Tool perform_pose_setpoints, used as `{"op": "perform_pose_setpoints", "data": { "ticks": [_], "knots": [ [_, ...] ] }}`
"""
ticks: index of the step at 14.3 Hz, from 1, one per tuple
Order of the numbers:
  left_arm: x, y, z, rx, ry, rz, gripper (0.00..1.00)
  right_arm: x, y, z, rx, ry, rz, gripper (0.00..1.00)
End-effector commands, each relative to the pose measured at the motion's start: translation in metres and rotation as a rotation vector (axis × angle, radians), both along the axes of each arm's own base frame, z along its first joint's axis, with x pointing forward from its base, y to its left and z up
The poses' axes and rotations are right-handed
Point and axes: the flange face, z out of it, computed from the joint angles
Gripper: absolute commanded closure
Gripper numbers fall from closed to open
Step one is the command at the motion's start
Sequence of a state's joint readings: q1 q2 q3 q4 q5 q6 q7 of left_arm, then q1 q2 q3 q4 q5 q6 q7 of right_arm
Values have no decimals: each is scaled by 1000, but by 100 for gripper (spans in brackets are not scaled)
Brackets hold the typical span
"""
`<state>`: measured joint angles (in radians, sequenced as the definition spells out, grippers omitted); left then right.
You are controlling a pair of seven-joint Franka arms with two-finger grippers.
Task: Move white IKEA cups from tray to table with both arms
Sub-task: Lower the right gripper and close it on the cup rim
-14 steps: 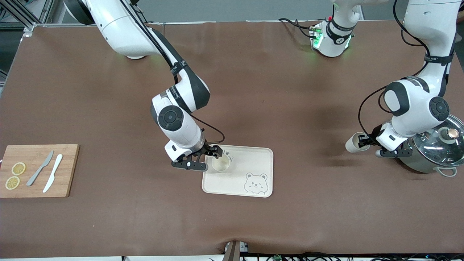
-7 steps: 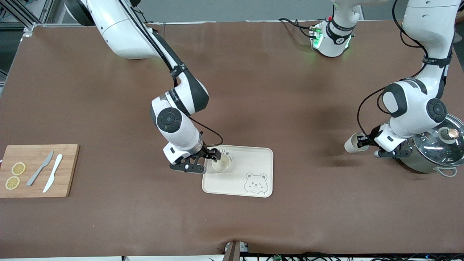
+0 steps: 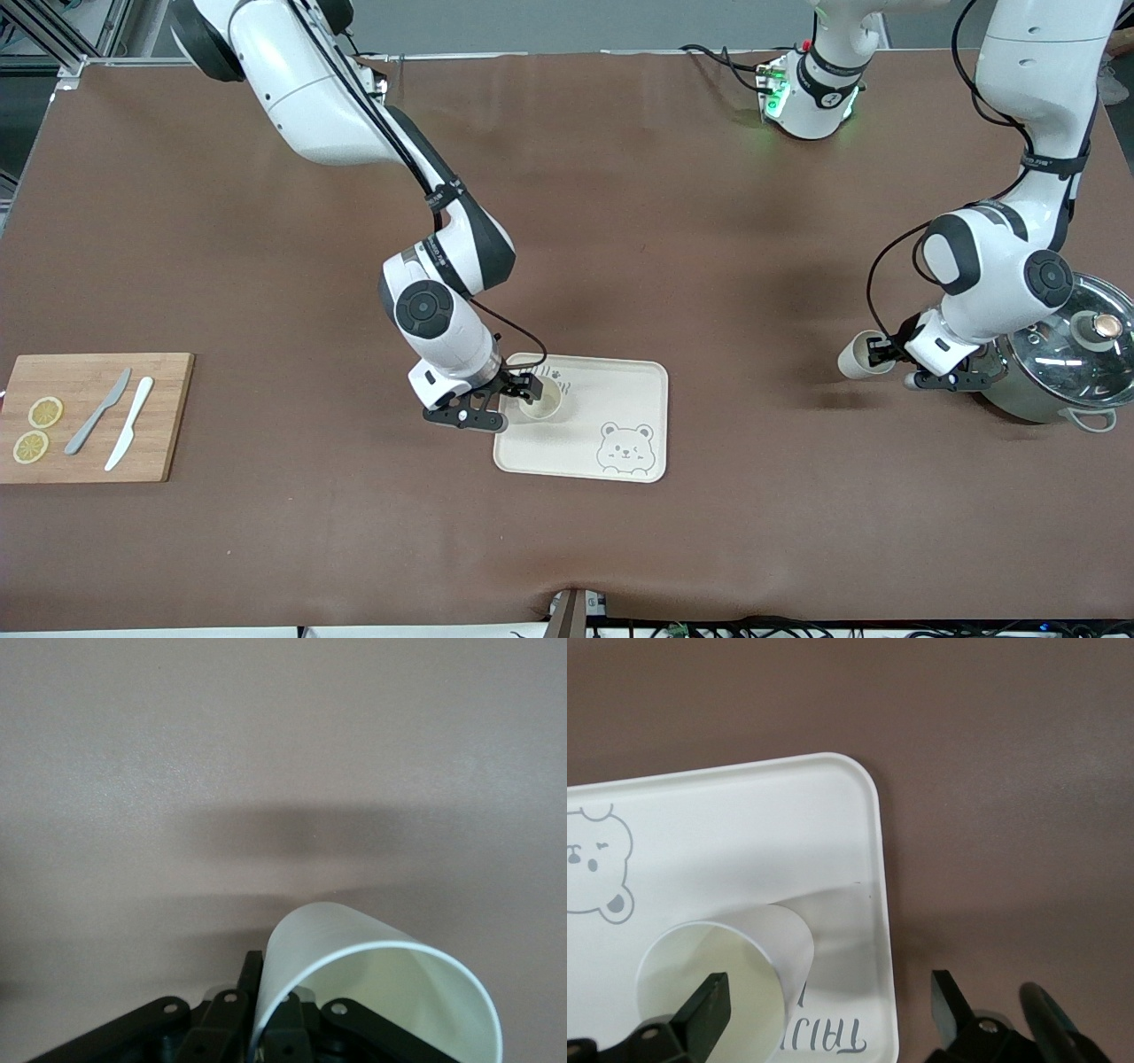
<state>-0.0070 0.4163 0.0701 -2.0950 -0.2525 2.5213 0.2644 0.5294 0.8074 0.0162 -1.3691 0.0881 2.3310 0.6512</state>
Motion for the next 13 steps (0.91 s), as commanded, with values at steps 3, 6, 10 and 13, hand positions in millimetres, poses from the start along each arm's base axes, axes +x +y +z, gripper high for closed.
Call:
{"op": "perform_pose_setpoints", "data": {
  "ticks": [3,6,10,13],
  "knots": [
    [-1,-2,-16,27,-31,-31,100,4,7,-19,-7,-24,17,0],
    [-1,-4,-23,29,-27,-37,100,2,10,-27,-4,-30,20,0],
    [-1,-5,-23,30,-27,-49,28,0,15,-28,-1,-31,24,0],
    [-1,-8,-22,35,-31,-68,0,1,17,-30,2,-37,27,0]
  ]
}}
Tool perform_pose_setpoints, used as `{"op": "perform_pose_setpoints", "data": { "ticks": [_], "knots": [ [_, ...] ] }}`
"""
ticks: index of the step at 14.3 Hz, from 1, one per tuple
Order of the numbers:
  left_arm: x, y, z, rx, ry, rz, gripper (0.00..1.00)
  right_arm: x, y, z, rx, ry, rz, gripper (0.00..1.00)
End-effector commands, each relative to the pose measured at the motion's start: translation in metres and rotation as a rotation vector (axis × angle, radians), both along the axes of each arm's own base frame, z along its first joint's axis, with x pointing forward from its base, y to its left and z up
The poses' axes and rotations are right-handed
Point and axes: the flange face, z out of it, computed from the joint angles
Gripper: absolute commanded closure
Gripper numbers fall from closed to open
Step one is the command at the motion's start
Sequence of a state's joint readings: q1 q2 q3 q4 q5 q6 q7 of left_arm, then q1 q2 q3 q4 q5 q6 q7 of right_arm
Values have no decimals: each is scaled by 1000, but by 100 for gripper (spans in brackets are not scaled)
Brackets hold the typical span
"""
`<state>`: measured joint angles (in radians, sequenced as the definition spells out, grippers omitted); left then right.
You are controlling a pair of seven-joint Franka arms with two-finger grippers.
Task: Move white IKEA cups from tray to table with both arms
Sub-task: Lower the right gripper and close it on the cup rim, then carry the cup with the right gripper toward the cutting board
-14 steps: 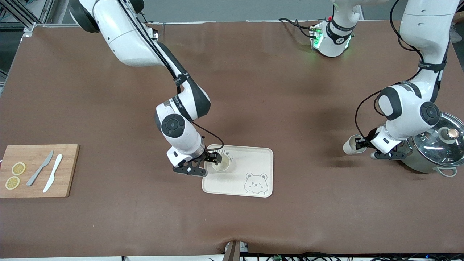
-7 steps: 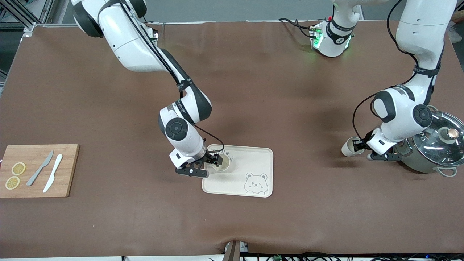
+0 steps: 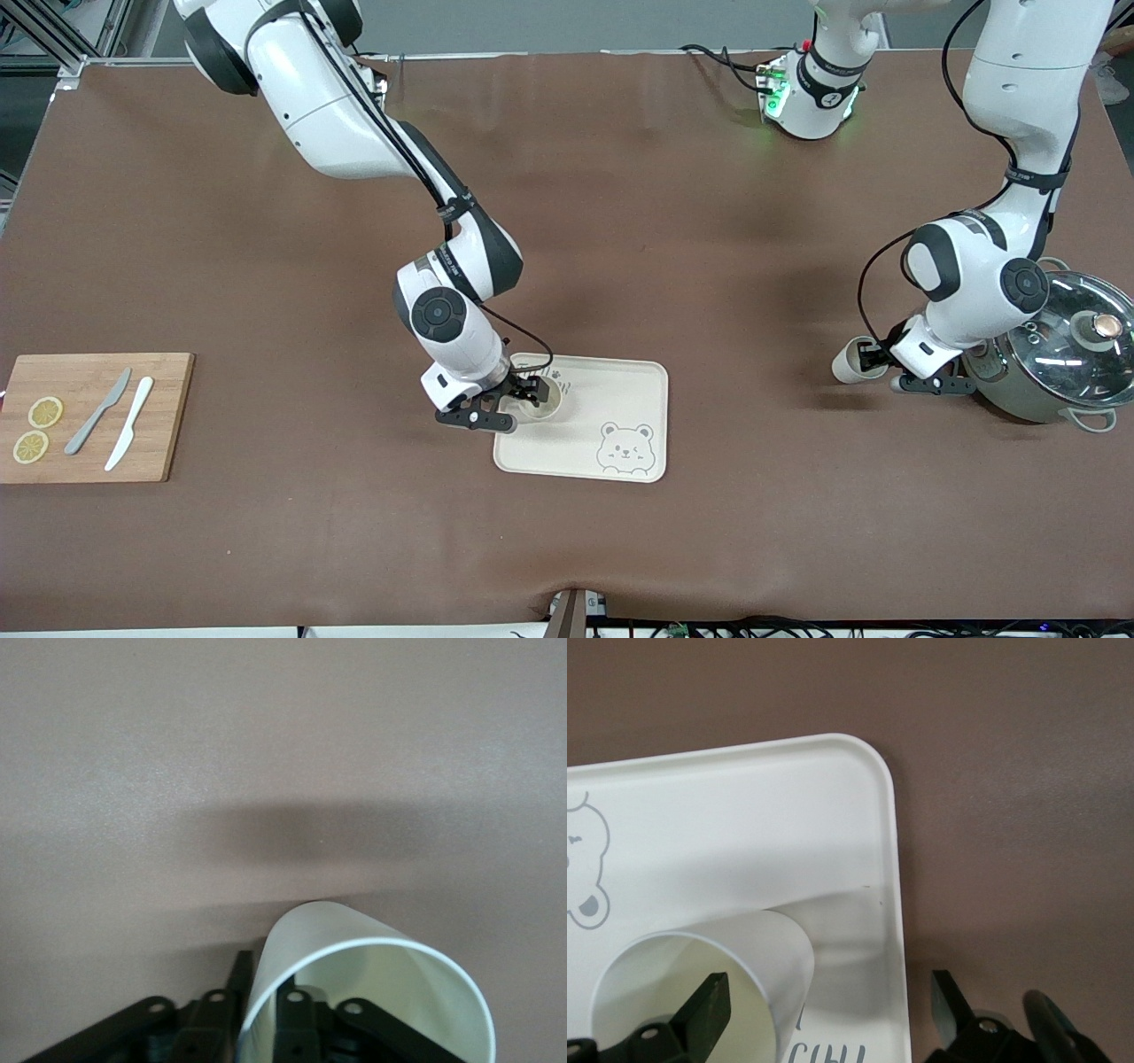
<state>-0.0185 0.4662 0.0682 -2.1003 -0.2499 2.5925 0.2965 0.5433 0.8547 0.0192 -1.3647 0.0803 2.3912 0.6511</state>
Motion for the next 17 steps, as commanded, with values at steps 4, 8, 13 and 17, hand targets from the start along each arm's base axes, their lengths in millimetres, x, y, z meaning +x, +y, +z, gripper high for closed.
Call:
{"op": "perform_pose_setpoints", "data": {
  "ticks": [4,8,13,17],
  "knots": [
    [0,-3,7,12,-17,-23,0,6,8,-2,5,-21,8,51],
    [2,-1,19,6,-14,-22,0,6,9,-3,13,-26,1,77],
    [9,5,47,-10,0,-19,0,3,17,-2,24,-42,9,100],
    [21,9,71,-27,18,-19,0,6,10,26,27,2,-5,100]
  ]
}}
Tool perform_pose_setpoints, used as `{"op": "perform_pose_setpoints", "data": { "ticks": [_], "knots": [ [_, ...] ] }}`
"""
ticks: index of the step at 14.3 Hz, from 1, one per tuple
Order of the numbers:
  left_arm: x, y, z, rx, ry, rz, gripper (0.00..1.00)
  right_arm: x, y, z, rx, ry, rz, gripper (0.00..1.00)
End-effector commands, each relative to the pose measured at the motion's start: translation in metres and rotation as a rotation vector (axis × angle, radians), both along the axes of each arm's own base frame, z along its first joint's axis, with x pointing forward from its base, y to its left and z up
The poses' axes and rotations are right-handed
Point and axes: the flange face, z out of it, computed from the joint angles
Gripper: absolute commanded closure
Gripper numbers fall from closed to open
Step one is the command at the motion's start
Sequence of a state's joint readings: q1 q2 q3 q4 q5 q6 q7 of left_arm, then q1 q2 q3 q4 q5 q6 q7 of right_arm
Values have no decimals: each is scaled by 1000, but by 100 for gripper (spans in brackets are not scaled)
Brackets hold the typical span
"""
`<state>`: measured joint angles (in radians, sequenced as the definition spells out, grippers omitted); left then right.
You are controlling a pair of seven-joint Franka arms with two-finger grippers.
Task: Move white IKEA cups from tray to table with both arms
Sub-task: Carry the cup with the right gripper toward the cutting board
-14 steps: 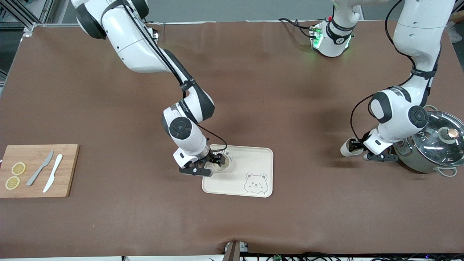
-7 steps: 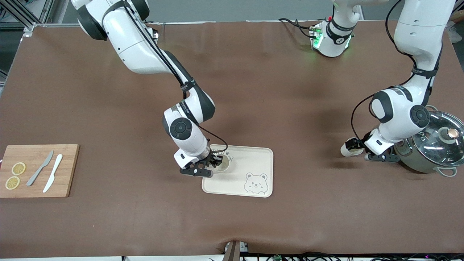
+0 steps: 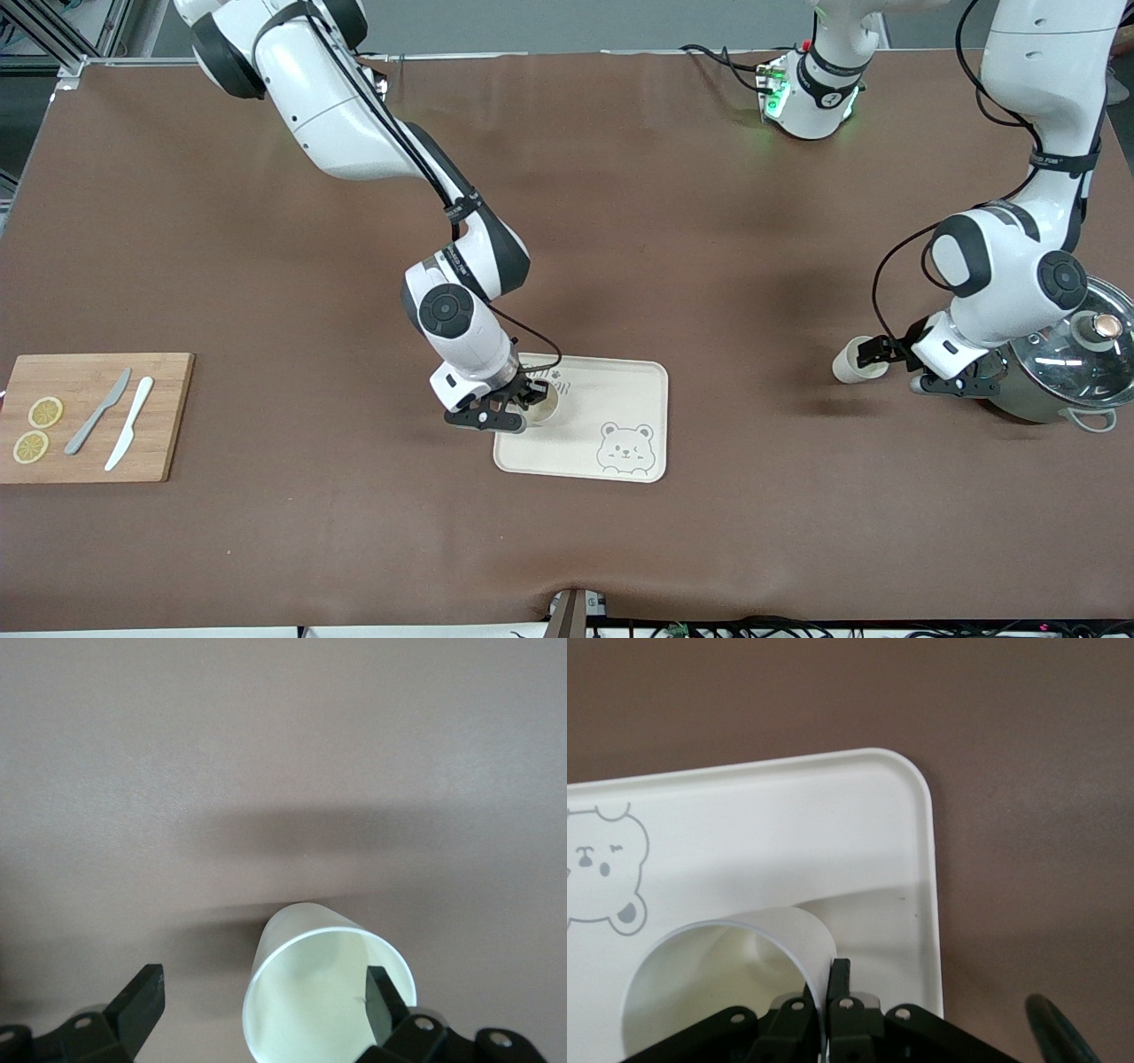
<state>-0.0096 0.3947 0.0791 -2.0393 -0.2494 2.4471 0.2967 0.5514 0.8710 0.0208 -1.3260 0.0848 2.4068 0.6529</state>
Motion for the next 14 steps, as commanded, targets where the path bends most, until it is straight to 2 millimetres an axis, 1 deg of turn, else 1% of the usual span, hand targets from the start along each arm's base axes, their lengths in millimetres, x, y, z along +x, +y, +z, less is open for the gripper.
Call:
{"op": "perform_pose_setpoints", "data": {
  "ticks": [1,2,3,4,5,6,7,9,10,12,13,14],
  "knots": [
    [10,3,25,-4,16,-17,0,8,-7,39,-5,53,-12,100],
    [16,10,37,-8,17,-9,0,17,-22,59,-17,80,-14,100],
    [23,11,50,-15,23,-12,0,21,-38,82,-31,97,11,100],
    [28,11,60,-21,31,-14,0,26,-59,116,-43,80,84,100],
    [31,12,67,-24,36,-7,0,29,-86,130,-63,91,162,100],
    [34,12,73,-24,27,3,0,35,-123,143,-74,98,203,100],
    [35,12,77,-22,20,5,0,36,-153,152,-83,104,233,100],
    [41,8,86,0,5,-17,0,26,-200,163,-109,113,326,100],
    [44,5,90,0,-4,-18,0,21,-229,168,-113,114,347,100],
    [52,3,103,0,-33,-22,0,17,-286,172,-117,116,399,100],
    [57,0,111,-2,-46,-1,0,18,-315,172,-118,113,437,100],
    [62,-5,118,-3,-49,46,0,19,-340,168,-117,115,463,100]
  ]
}}
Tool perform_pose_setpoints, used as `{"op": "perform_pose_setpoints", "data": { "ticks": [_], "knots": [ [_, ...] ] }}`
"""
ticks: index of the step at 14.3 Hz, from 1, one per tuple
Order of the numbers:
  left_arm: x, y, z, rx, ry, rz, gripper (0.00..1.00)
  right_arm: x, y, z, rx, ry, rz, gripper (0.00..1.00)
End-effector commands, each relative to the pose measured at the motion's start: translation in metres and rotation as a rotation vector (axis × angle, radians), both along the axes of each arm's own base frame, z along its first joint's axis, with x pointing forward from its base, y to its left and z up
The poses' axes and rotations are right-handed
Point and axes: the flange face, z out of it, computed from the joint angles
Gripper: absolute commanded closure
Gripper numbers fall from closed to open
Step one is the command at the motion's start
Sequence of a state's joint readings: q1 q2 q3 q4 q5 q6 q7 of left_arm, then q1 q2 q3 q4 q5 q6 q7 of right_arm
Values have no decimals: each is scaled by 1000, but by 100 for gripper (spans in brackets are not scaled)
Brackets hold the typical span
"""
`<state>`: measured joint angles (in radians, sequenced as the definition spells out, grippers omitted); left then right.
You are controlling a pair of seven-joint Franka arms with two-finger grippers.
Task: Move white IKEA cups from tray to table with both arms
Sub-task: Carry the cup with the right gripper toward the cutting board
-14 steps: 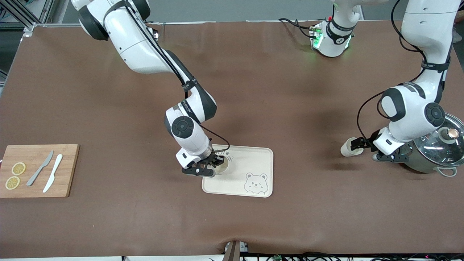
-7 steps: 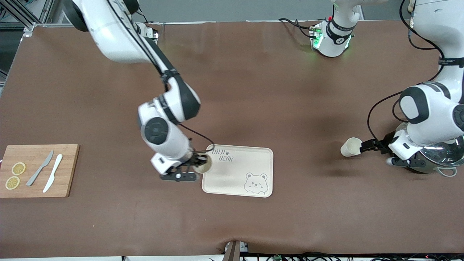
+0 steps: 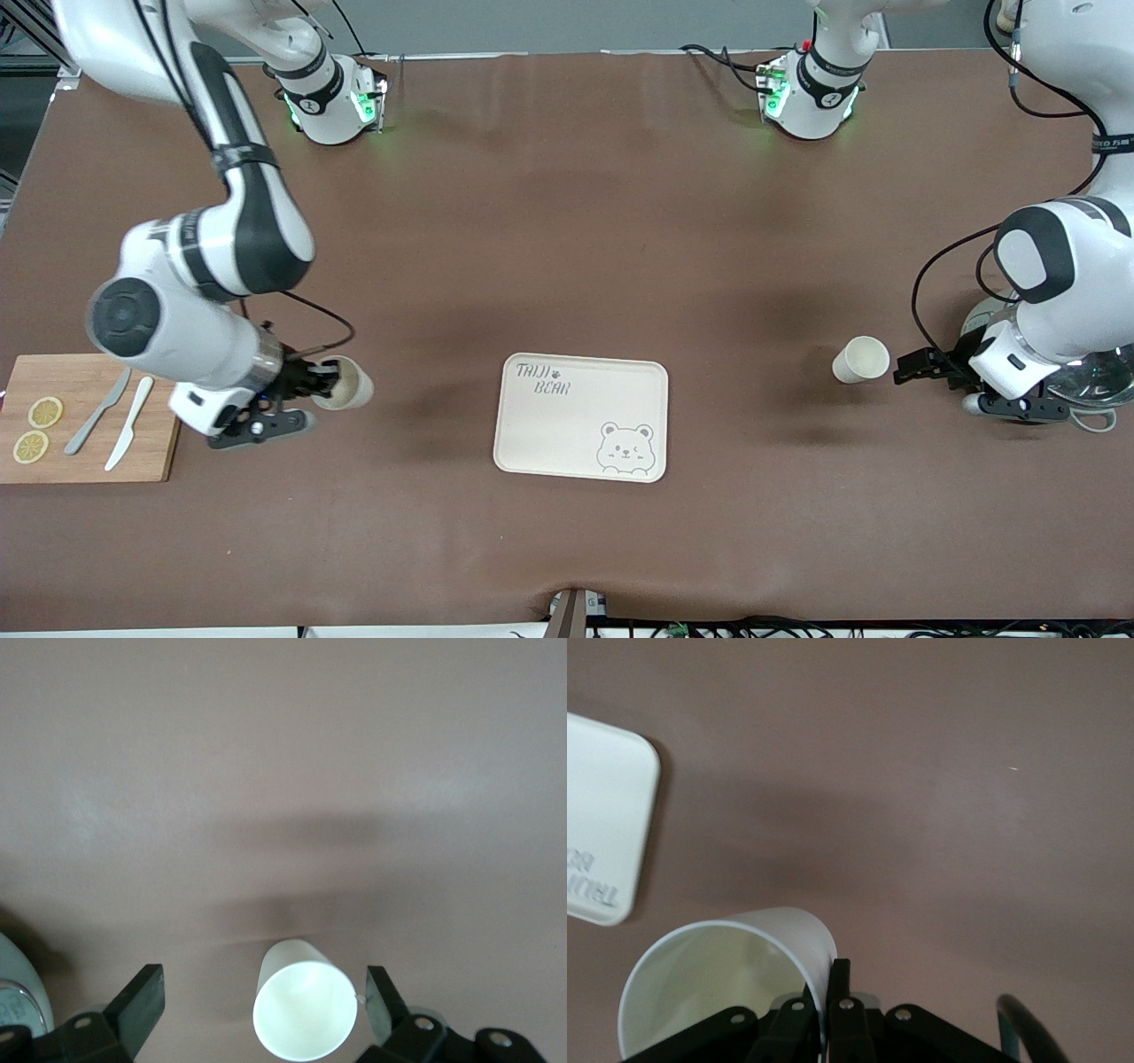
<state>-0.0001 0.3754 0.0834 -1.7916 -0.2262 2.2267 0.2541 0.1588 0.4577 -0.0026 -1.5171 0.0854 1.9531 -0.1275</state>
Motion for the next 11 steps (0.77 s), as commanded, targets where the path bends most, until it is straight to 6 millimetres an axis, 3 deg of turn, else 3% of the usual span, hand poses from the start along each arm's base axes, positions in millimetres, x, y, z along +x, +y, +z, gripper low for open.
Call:
{"op": "perform_pose_setpoints", "data": {
  "ticks": [1,4,7,9,10,11],
  "knots": [
    [16,-14,27,8,-8,80,0,-13,-61,-2,9,1,86,100],
    [27,-26,39,17,-27,116,0,-12,-110,-20,10,-14,144,100],
    [38,-28,53,40,-21,97,0,-18,-128,-53,0,-70,172,100],
    [62,-42,66,63,5,132,0,-23,-141,-81,-10,-102,184,100],
    [76,-46,81,57,3,194,0,-26,-145,-92,-16,-119,189,100],
    [78,-51,89,54,26,207,0,-28,-150,-103,-20,-128,191,100]
  ]
}}
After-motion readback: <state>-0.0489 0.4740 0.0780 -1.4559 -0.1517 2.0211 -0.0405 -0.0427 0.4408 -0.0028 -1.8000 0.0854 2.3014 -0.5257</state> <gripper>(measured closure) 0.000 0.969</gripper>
